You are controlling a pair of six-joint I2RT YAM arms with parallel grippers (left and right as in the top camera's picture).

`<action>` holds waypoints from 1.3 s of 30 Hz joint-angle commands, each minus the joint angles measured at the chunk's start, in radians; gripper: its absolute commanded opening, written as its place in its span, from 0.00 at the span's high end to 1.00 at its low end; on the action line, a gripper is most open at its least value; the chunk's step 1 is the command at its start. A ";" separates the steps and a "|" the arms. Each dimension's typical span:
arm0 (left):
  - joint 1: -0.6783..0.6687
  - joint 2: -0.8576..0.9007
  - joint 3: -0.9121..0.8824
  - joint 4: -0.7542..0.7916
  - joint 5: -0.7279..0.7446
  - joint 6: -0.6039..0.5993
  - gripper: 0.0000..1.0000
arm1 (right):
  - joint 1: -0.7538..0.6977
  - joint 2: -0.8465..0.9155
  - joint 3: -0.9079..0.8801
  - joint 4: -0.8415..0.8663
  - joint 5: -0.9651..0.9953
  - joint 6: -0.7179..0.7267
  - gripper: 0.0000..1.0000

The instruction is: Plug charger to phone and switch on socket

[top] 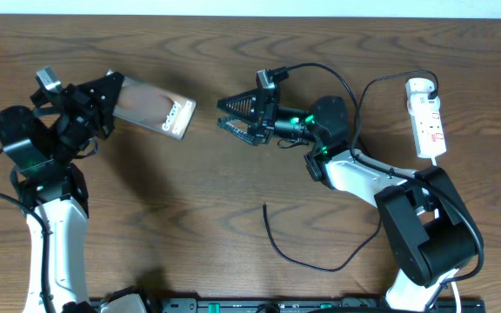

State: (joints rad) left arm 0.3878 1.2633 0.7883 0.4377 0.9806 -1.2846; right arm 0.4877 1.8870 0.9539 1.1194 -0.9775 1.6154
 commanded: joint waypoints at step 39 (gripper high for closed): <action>0.022 0.013 0.008 0.036 0.307 0.107 0.93 | 0.197 -0.056 0.340 -1.975 0.961 -1.034 0.04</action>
State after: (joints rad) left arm 0.4049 1.2747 0.7883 0.4641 1.2591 -1.1889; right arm 0.6525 1.8465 1.3434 -0.8520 -0.0792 0.5205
